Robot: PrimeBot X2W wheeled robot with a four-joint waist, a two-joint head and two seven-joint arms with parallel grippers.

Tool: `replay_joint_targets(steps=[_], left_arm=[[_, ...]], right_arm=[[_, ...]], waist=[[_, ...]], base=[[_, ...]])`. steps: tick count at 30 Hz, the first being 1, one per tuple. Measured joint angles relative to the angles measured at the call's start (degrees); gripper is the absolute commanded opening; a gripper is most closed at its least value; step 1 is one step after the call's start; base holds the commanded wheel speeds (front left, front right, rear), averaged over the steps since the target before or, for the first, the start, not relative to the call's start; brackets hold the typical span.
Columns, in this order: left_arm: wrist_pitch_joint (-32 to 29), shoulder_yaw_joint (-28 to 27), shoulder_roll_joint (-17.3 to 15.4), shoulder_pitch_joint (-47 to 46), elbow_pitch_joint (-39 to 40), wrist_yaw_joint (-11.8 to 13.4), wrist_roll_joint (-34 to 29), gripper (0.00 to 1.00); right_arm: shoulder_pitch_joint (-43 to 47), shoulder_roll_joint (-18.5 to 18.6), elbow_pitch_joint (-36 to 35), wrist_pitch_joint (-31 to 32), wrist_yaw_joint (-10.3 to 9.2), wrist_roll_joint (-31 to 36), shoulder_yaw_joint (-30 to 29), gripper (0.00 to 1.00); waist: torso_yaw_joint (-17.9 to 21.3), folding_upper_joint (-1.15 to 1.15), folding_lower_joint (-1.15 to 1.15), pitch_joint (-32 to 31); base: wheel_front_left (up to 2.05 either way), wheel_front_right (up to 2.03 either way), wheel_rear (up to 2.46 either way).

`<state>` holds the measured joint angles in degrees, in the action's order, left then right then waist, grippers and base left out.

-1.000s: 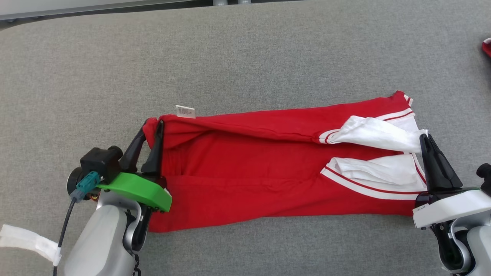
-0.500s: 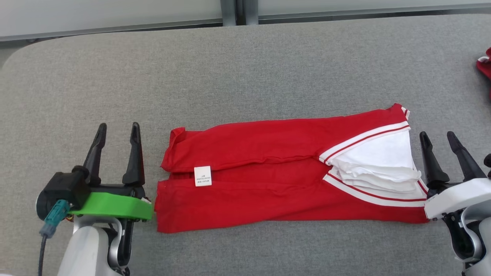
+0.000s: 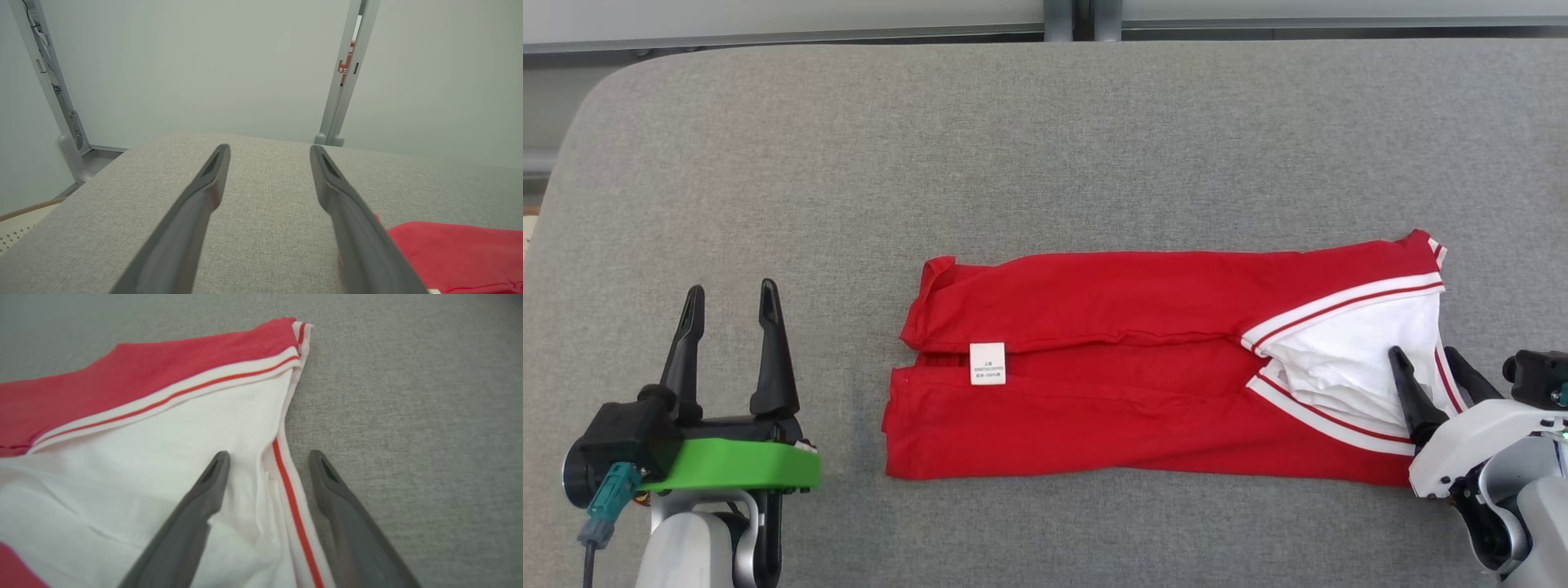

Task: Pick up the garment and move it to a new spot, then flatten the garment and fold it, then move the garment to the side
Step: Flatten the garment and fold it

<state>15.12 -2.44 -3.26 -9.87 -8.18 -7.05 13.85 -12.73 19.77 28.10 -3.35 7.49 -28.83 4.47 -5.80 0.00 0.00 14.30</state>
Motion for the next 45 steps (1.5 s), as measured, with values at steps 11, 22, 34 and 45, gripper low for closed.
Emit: replay_joint_targets(steps=[11, 22, 34, 45], left_arm=[[0.0, -1.7, 0.3, 1.1, 0.5, -0.1, -0.7, 1.00], [0.0, -1.9, 0.3, 2.6, 0.5, -0.2, -0.7, 1.00], [0.0, -2.3, 0.4, 4.3, 0.5, -0.2, -0.5, 1.00], [0.0, -1.8, 0.4, 4.8, -0.1, -0.2, -0.5, 1.00]], right_arm=[[-1.0, 1.2, 2.3, -0.3, 0.08, -5.7, 3.7, 0.00], [-0.8, 7.5, 5.4, -2.3, 0.05, -7.5, -2.4, 0.00], [0.3, 6.1, -4.8, 0.0, 0.03, -6.6, -2.3, 0.00], [1.7, 1.3, -23.3, 7.7, -0.01, -7.7, 2.4, 0.00]], waist=[[-0.4, 0.00, 0.00, -0.2], [0.8, 0.00, 0.00, -2.8], [2.8, 0.00, 0.00, -4.8], [2.6, 0.00, 0.00, -6.4]], base=[[0.00, 0.00, 0.00], [0.00, 0.00, 0.00], [0.00, 0.00, 0.00], [0.00, 0.00, 0.00]])
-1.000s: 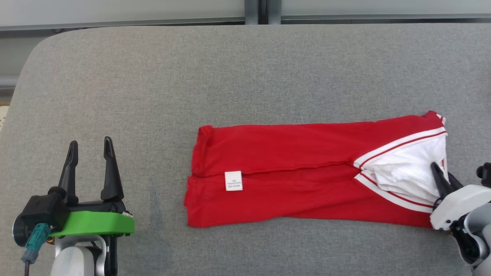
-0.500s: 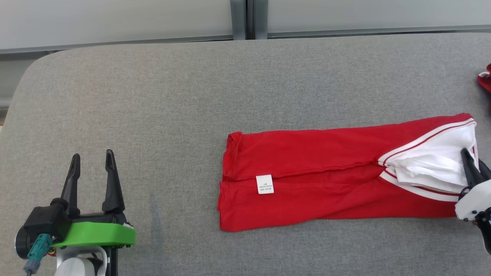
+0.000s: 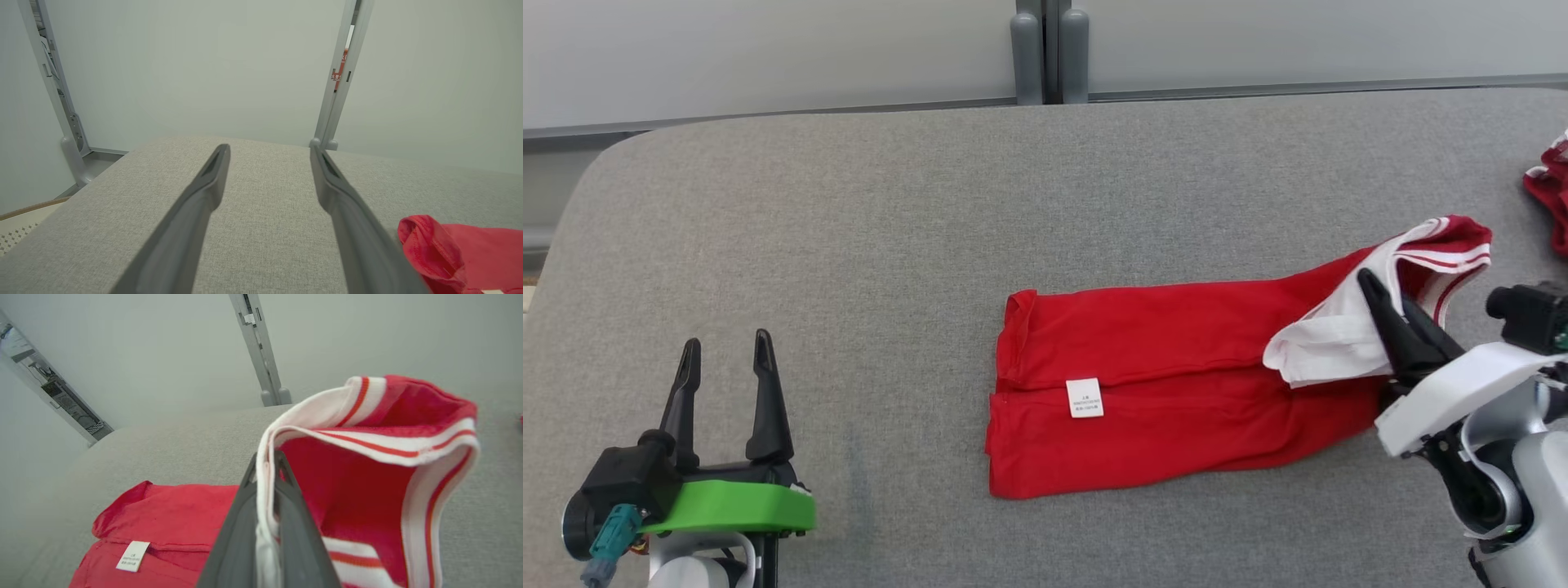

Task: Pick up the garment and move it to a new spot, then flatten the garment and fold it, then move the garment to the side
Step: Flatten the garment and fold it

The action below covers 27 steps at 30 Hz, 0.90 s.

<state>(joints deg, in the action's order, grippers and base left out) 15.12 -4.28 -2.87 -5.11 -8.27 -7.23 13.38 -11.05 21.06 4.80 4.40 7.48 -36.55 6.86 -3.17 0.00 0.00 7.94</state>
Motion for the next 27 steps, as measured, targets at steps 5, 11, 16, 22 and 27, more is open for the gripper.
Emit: replay_joint_targets(steps=[5, 11, 16, 22, 27], left_arm=[[0.0, 0.4, 0.0, 0.0, -0.4, 0.0, 0.0, 1.00], [0.0, 1.4, 0.0, 0.0, -1.0, 0.0, 0.2, 1.00], [0.0, 2.9, 0.0, -0.2, -1.5, 0.2, 0.7, 1.00], [0.0, 4.1, 0.0, -0.8, -2.0, 0.3, 1.2, 1.00], [0.0, 4.6, 0.0, -1.4, -2.2, 0.6, 1.6, 1.00]], right_arm=[[-1.1, -3.2, -4.0, 2.9, 0.00, 1.4, 4.3, 0.00], [-5.2, -6.4, -3.3, 4.6, 0.00, 3.7, 10.9, 0.00], [-7.9, -9.0, 0.5, 4.5, 0.00, 4.6, 15.7, 0.00], [-8.8, -12.2, 4.9, 2.8, 0.00, 4.8, 19.2, 0.00], [-9.1, -13.7, 7.3, 1.6, 0.00, 4.9, 21.7, 0.00]], waist=[[-0.9, 0.00, 0.00, -0.3], [-2.4, 0.00, 0.00, -0.3], [-4.1, 0.00, 0.00, 0.0], [-6.3, 0.00, 0.00, 0.6], [-7.4, 0.00, 0.00, 1.3]], base=[[0.00, 0.00, 0.00], [0.00, 0.00, 0.00], [0.00, 0.00, 0.00], [0.00, 0.00, 0.00], [0.00, 0.00, 0.00]])
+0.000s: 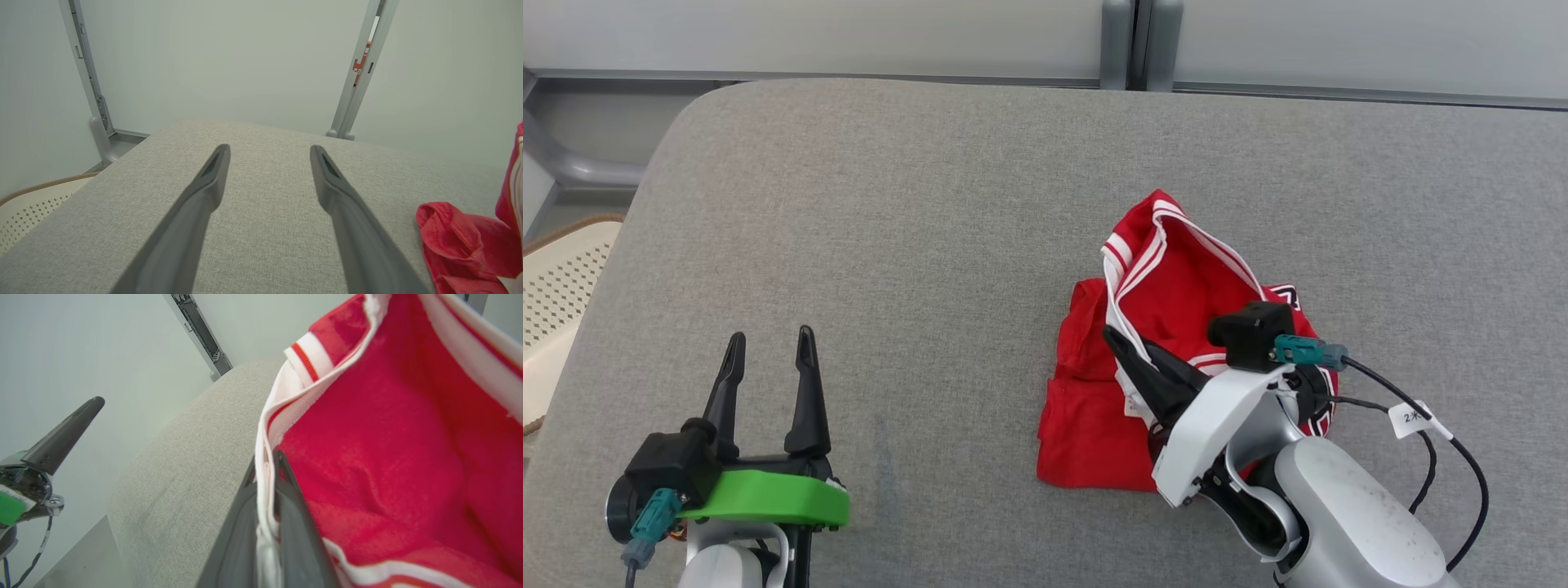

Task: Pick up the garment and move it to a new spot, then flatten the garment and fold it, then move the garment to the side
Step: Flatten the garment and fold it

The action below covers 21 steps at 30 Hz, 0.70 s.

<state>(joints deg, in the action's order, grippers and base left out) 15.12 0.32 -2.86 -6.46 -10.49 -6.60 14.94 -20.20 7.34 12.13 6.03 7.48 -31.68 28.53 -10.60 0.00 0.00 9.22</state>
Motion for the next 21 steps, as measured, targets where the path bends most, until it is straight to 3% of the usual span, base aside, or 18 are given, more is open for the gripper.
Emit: replay_joint_targets(steps=[1, 2, 3, 12, 21], left_arm=[[0.0, 0.0, 0.0, 0.0, 0.0, 0.0, 0.0, 1.00], [0.0, 0.0, 0.0, 0.0, -0.1, 0.1, 0.0, 1.00], [0.0, 0.0, 0.0, 0.0, -0.1, 0.1, 0.1, 1.00], [0.0, -0.5, 0.0, 0.1, -0.5, 0.1, -0.5, 1.00], [0.0, -1.3, 0.0, 0.6, -0.4, -0.2, -1.8, 1.00]], right_arm=[[0.0, -0.2, 0.3, -0.3, 0.00, 0.0, 0.3, 0.29], [0.0, -0.3, 0.4, -0.9, 0.00, 0.0, 0.6, 0.94], [0.0, -0.4, 0.4, -1.7, 0.00, -0.2, 0.8, 1.00], [-1.4, 2.1, -4.0, -9.9, 0.00, 0.2, -1.4, 1.00], [3.4, 6.5, -8.9, -16.1, 0.00, 3.4, -14.0, 1.00]], waist=[[0.0, 0.00, 0.00, 0.1], [0.0, 0.00, 0.00, 0.1], [0.1, 0.00, 0.00, 0.1], [2.1, 0.00, 0.00, -1.2], [4.6, 0.00, 0.00, -2.6]], base=[[0.00, 0.00, 0.00], [0.00, 0.00, 0.00], [0.00, 0.00, 0.00], [0.00, 0.00, 0.00], [0.00, 0.00, 0.00]])
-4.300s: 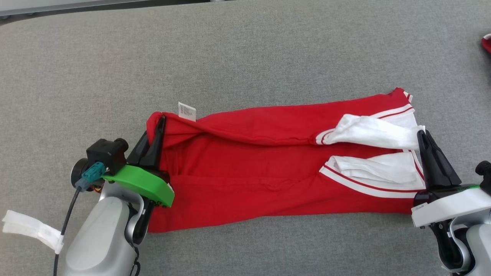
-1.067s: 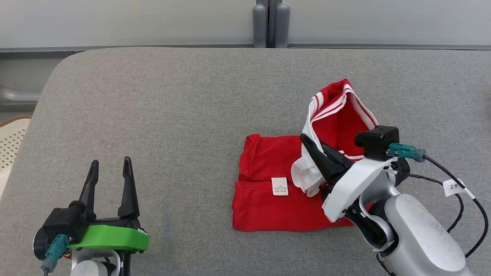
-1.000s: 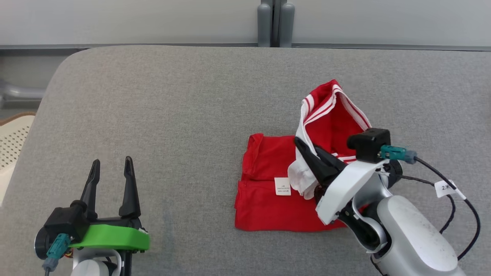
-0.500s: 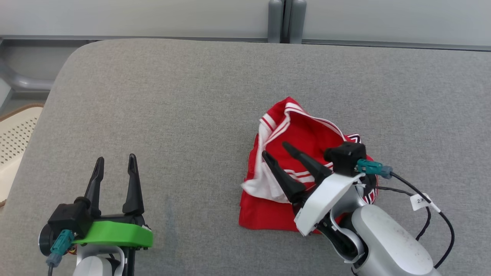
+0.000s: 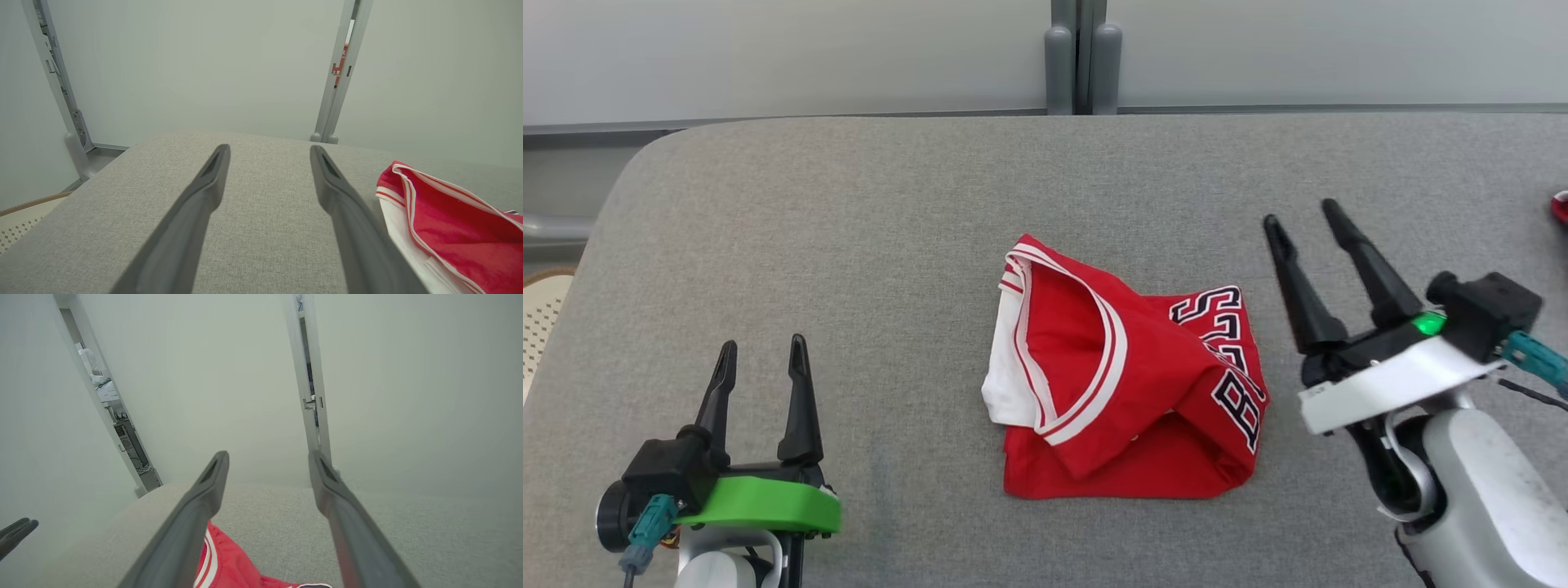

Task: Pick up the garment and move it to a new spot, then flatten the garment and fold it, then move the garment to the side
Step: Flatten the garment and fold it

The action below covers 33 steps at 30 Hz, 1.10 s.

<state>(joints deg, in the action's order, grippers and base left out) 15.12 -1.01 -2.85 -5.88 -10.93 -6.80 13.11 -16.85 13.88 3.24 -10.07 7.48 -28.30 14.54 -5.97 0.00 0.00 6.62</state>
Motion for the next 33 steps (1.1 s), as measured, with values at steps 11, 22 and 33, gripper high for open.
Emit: replay_joint_targets(steps=[11, 22, 33], left_arm=[[0.0, 0.2, 0.0, 0.6, 0.2, -0.3, -1.6, 1.00], [0.0, 5.0, 0.0, 0.5, -0.7, -0.5, -3.3, 1.00], [0.0, 20.9, -1.9, -0.3, -7.2, -0.6, -1.4, 1.00]], right_arm=[[12.8, -2.4, -4.4, -3.3, 0.00, 2.2, -12.1, 1.00], [15.1, -4.5, -5.0, -4.2, 0.00, 6.1, -12.7, 1.00], [15.7, -4.9, -4.1, -4.7, 0.00, 10.5, -11.6, 1.00]], waist=[[2.6, 0.00, 0.00, -0.3], [4.3, 0.00, 0.00, -0.3], [5.6, 0.00, 0.00, -0.4]], base=[[0.00, 0.00, 0.00], [0.00, 0.00, 0.00], [0.00, 0.00, 0.00]])
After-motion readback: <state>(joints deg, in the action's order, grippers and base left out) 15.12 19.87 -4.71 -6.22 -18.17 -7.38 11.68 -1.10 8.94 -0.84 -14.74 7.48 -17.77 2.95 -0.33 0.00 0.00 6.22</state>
